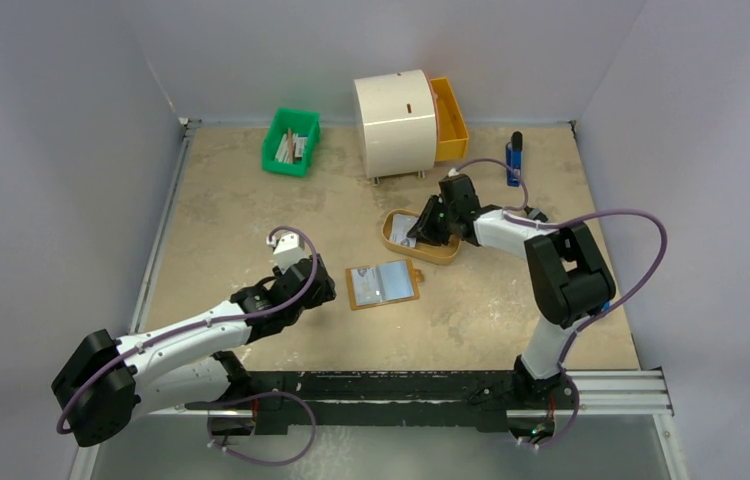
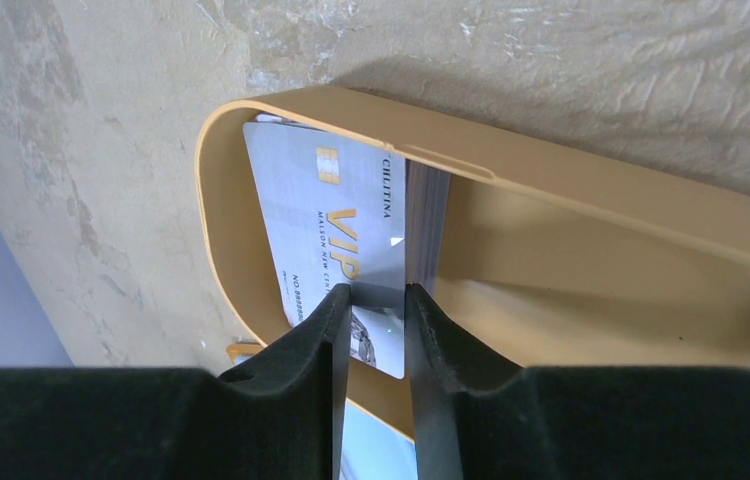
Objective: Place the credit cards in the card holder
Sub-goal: Pick up the credit card from the storage box.
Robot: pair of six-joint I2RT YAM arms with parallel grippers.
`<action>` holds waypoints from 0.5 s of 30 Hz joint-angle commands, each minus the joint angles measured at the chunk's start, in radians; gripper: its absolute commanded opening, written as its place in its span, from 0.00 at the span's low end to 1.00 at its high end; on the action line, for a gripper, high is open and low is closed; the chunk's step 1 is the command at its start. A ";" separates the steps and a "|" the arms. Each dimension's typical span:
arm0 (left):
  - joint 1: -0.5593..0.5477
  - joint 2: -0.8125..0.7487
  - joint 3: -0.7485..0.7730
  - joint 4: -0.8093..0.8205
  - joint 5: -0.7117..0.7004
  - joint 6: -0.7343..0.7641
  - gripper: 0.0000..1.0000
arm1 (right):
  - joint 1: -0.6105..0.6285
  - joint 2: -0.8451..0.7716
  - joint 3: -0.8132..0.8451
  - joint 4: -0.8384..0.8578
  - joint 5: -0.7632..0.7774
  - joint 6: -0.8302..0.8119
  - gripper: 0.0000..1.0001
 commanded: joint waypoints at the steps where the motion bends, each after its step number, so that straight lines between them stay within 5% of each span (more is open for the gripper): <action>1: 0.004 0.003 0.018 0.019 -0.017 -0.021 0.53 | -0.014 -0.057 -0.036 0.014 0.007 0.006 0.26; 15: 0.004 0.004 0.022 0.003 -0.025 -0.016 0.53 | -0.023 -0.132 -0.079 0.025 -0.003 0.023 0.10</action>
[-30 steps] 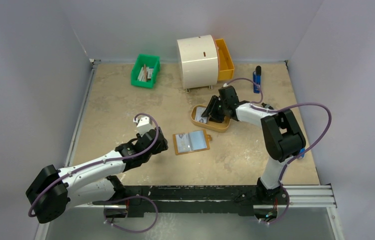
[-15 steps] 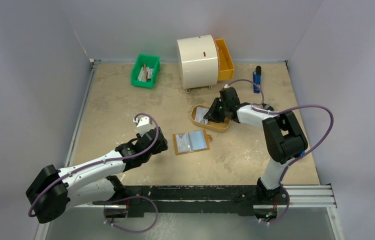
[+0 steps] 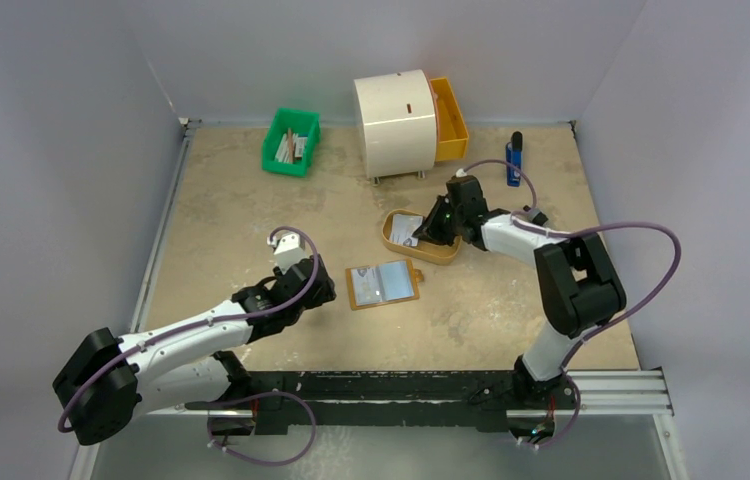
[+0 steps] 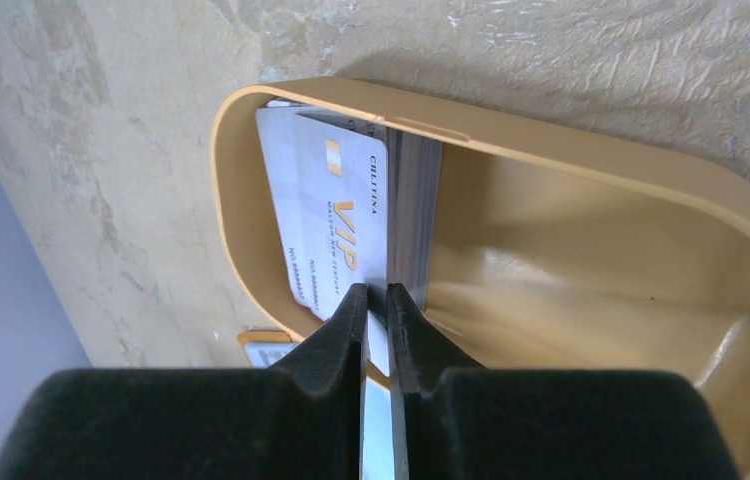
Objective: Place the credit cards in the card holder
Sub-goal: Pick up the credit card from the storage box.
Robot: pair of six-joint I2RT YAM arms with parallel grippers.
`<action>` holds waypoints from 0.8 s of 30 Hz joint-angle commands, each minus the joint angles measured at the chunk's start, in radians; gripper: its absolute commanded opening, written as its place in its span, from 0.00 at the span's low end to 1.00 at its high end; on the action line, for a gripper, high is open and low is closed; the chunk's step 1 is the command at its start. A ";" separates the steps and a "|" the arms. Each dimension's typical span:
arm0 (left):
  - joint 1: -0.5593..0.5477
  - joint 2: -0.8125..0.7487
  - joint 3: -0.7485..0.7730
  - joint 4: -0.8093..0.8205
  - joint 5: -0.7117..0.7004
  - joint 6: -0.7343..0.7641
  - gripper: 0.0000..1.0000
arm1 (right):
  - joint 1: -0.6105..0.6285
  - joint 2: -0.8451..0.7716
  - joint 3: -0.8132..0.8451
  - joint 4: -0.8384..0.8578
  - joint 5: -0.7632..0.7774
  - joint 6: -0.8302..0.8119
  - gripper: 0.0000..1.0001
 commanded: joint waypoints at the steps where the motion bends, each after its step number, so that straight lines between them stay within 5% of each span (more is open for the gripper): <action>1: 0.004 -0.010 0.024 0.001 -0.029 -0.016 0.53 | -0.005 -0.074 -0.023 0.005 -0.003 0.009 0.08; 14: 0.004 -0.023 0.026 -0.001 -0.026 -0.014 0.53 | -0.007 -0.119 -0.027 -0.011 -0.029 0.049 0.00; 24: 0.004 -0.050 0.052 -0.046 -0.052 -0.016 0.53 | -0.029 -0.281 0.042 -0.212 -0.048 0.301 0.00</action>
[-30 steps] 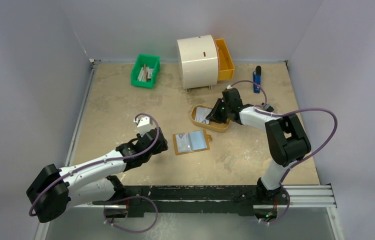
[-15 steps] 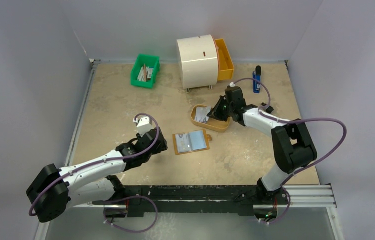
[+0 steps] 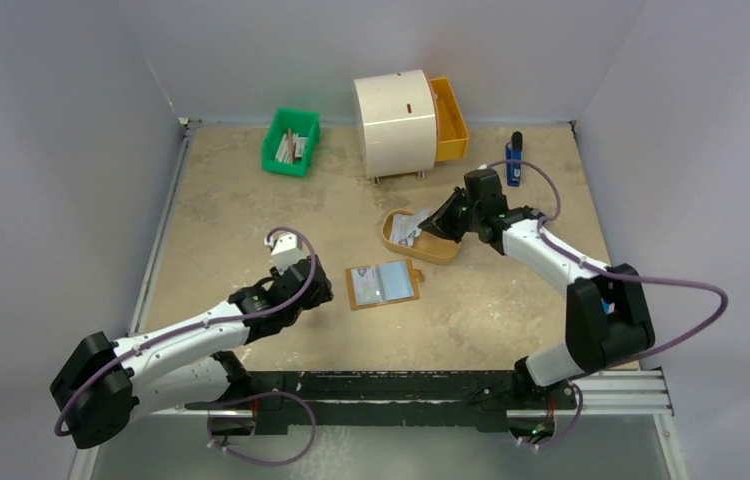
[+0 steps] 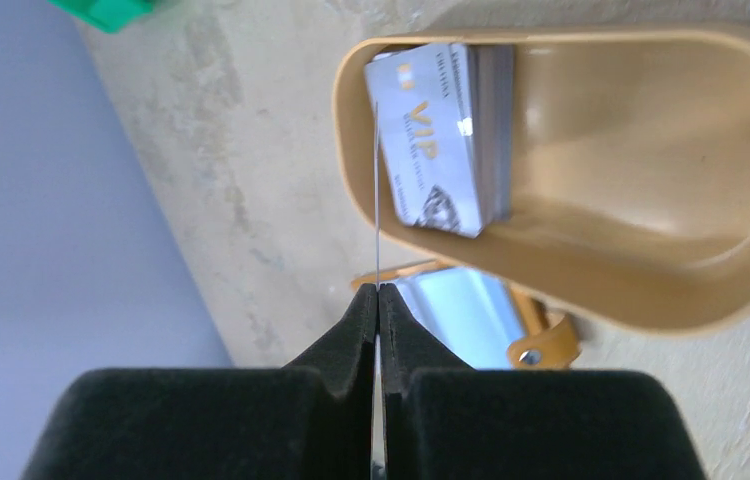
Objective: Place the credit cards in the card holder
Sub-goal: Pick up the credit card from the storage box.
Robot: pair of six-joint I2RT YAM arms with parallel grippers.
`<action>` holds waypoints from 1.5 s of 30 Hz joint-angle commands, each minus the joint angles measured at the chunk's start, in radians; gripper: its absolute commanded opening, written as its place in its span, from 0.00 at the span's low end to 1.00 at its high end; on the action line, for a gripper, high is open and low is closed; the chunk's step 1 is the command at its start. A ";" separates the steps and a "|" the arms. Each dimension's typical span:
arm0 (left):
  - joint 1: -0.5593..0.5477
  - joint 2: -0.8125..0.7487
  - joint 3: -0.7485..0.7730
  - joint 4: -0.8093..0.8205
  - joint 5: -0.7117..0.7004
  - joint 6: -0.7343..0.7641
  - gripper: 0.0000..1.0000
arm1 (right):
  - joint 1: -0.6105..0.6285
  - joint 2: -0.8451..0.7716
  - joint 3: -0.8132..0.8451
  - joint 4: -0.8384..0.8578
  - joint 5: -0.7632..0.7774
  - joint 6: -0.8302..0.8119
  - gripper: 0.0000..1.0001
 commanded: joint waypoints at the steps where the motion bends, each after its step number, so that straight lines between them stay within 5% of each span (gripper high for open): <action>1: 0.003 -0.032 0.053 -0.018 -0.041 -0.016 0.53 | -0.011 -0.099 0.069 -0.129 0.000 0.131 0.00; 10: 0.004 -0.036 0.062 -0.027 -0.033 -0.022 0.53 | -0.045 -0.161 0.020 -0.070 -0.143 0.258 0.00; 20: 0.003 -0.046 0.077 -0.016 -0.020 0.003 0.53 | -0.044 -0.191 0.041 -0.079 -0.208 0.204 0.00; 24: 0.004 -0.039 0.083 0.001 0.008 0.022 0.53 | -0.044 -0.227 0.057 -0.093 -0.201 0.063 0.00; 29: -0.001 -0.028 0.076 0.092 0.126 0.061 0.53 | 0.083 -0.282 0.142 -0.270 -0.107 -0.389 0.00; 37: -0.043 0.120 0.137 0.211 0.220 0.089 0.55 | 0.166 -0.451 -0.221 -0.225 -0.075 -0.432 0.00; 45: -0.075 0.340 0.288 0.233 0.211 0.096 0.55 | 0.166 -0.455 -0.294 -0.229 -0.003 -0.382 0.00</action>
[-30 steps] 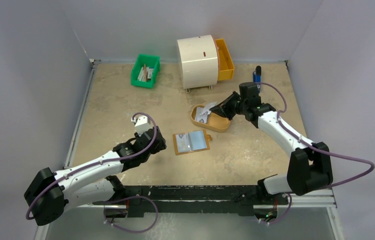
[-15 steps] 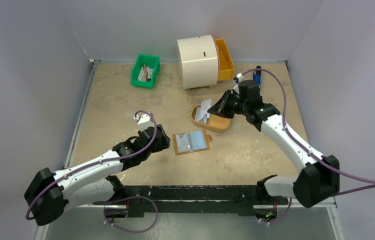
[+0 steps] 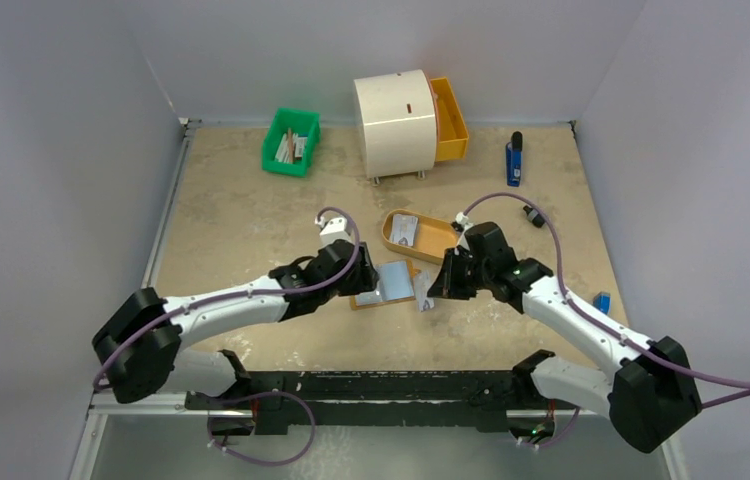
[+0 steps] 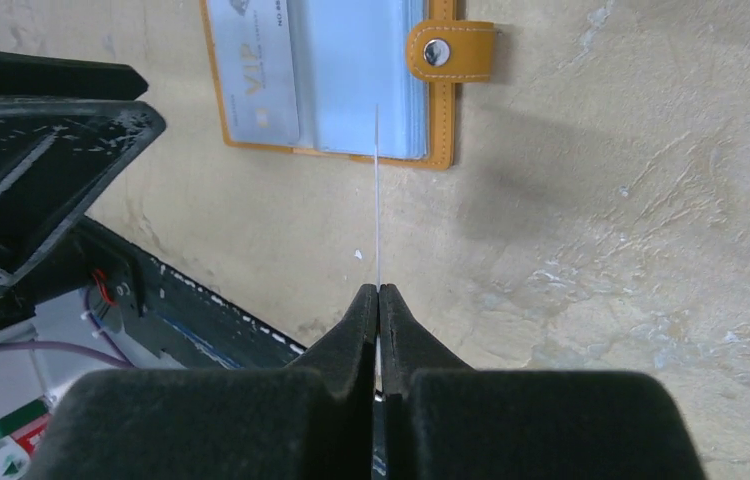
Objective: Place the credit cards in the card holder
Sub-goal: Pick up the credit card from the storage box, then turn over the card slot in the card holder.
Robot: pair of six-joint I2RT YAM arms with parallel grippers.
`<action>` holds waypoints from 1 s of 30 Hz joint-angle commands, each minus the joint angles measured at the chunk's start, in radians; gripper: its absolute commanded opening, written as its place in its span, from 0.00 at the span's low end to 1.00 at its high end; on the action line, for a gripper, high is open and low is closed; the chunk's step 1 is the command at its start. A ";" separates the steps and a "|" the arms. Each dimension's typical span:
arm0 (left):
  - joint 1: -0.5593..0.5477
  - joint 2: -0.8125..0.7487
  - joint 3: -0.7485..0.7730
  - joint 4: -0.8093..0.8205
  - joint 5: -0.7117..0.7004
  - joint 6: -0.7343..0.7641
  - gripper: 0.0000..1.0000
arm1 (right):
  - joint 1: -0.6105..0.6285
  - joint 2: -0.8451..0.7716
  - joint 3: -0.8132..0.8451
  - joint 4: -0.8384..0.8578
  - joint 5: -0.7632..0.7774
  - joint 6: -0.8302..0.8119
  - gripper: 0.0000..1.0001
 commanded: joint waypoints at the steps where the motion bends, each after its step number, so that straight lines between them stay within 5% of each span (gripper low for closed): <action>1: -0.017 0.103 0.118 0.050 -0.003 0.023 0.55 | -0.002 -0.035 0.000 0.012 0.059 0.020 0.00; 12: -0.029 0.369 0.291 0.005 -0.036 0.019 0.52 | -0.003 -0.100 -0.008 -0.035 0.121 0.020 0.00; 30: -0.031 0.491 0.303 -0.068 -0.086 0.017 0.38 | -0.002 -0.099 0.001 0.012 0.089 0.008 0.00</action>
